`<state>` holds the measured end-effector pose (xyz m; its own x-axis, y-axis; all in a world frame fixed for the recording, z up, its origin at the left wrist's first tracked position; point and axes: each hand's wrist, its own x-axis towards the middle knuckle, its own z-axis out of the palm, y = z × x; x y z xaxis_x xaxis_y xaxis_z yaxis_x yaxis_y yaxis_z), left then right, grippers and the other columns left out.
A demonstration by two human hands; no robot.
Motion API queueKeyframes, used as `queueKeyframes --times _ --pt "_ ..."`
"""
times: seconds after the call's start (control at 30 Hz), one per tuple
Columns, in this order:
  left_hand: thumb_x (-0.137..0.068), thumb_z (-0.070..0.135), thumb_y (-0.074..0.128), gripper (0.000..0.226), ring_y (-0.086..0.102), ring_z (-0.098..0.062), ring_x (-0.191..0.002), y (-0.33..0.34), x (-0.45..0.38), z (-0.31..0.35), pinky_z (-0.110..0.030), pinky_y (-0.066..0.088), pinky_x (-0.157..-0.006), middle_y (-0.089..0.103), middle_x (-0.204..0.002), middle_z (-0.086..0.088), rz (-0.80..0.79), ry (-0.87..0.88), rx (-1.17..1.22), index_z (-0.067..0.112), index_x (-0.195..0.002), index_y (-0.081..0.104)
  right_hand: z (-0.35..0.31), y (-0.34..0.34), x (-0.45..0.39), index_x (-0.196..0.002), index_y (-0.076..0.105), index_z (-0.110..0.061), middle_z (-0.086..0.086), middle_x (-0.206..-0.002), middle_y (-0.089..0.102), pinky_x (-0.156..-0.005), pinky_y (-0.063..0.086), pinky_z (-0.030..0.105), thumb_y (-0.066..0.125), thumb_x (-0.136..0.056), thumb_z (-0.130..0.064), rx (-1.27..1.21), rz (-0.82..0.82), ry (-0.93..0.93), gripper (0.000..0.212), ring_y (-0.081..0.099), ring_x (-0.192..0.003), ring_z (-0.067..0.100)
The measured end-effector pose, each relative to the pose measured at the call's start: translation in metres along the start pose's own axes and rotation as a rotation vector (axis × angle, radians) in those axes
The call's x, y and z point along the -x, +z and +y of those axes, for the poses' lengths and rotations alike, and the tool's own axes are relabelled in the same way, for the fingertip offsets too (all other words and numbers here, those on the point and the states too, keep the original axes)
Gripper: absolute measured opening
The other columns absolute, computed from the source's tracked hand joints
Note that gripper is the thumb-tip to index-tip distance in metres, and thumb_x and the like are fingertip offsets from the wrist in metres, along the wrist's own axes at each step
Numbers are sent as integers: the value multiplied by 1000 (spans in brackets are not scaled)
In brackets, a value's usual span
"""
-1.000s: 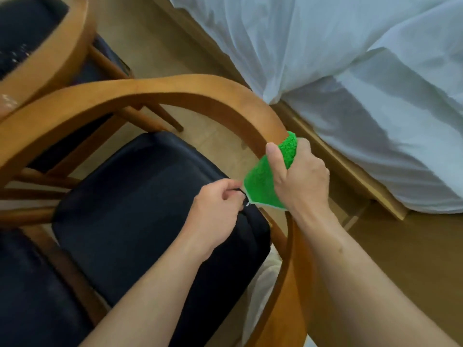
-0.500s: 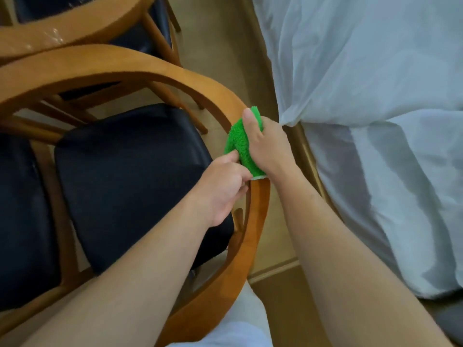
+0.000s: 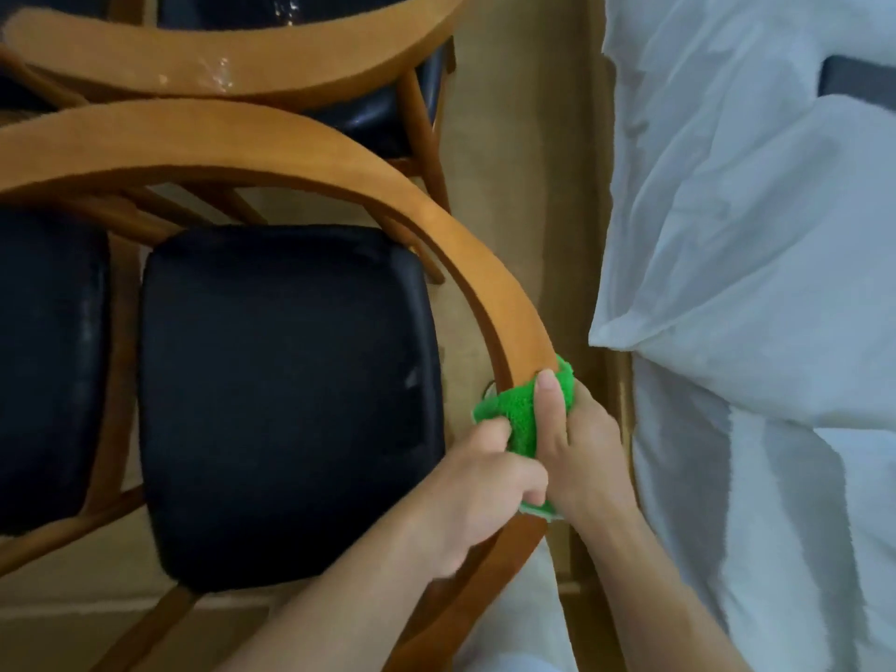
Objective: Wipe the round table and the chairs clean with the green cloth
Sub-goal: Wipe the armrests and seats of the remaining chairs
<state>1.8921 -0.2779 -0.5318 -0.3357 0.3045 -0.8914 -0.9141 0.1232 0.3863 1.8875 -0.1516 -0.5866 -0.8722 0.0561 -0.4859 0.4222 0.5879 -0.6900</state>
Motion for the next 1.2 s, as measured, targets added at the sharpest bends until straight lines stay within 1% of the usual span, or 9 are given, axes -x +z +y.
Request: queueKeyframes --times 0.1,0.23,0.43,0.6,0.7,0.83,0.97,1.1,1.2 --pt "-58 20 57 37 62 -19 -90 -10 -17 18 -38 51 -82 64 -92 -3 55 -3 131 25 -93 66 -11 -6 -40 -90 53 -16 -8 -54 53 -42 37 10 28 -88 -60 64 -116 -70 51 55 -51 -5" --pt "-57 17 55 46 61 -27 -103 -12 -24 36 -50 48 -97 64 -105 -13 127 15 245 13 -102 64 -29 -12 -67 -87 51 -16 -8 -60 54 -44 37 8 28 -91 -58 150 -238 -81 48 56 -57 -11" --pt "-52 10 53 62 57 -39 -111 -36 -42 68 -56 45 -99 61 -114 -22 281 100 452 2 -113 60 -68 14 -141 -86 54 -12 8 -80 64 -69 53 39 27 -95 -62 426 -358 -67 58 64 -74 21" --pt "-69 5 51 77 52 -32 -118 -49 -56 83 -52 43 -103 54 -131 -15 391 172 487 20 -143 40 -98 48 -185 -79 45 -13 3 -71 54 -47 34 26 28 -98 -59 573 -384 -225 52 53 -60 13" --pt "-88 8 48 81 43 -24 -127 -42 -49 89 -44 40 -105 39 -147 -3 454 184 288 31 -154 8 -104 48 -187 -96 46 -13 3 -80 55 -51 35 27 28 -97 -60 564 -417 -242 50 53 -65 13" --pt "-92 14 48 69 43 -21 -128 -35 -36 80 -45 39 -106 42 -145 -1 418 218 270 30 -153 18 -91 30 -169 -111 50 -16 3 -97 64 -73 53 38 31 -99 -55 441 -511 -205 45 63 -82 16" --pt "-91 13 48 79 38 -16 -133 -40 -42 85 -42 40 -108 33 -152 7 414 232 417 43 -152 10 -89 26 -161 -112 53 -11 -2 -80 62 -50 44 12 29 -98 -49 398 -484 -356 46 60 -68 -2" --pt "-86 0 49 87 52 -4 -112 -76 -64 119 -24 51 -91 48 -137 8 581 256 661 44 -151 13 -141 56 -199 -146 30 -21 1 -92 63 -56 47 12 24 -94 -58 340 -635 -597 64 61 -76 0" --pt "-86 -1 51 95 48 -10 -120 -110 -71 143 -26 48 -92 33 -150 1 691 217 652 38 -153 -3 -177 84 -233 -152 16 -16 13 -125 60 -81 53 26 32 -100 -45 410 -750 -721 62 64 -100 15"
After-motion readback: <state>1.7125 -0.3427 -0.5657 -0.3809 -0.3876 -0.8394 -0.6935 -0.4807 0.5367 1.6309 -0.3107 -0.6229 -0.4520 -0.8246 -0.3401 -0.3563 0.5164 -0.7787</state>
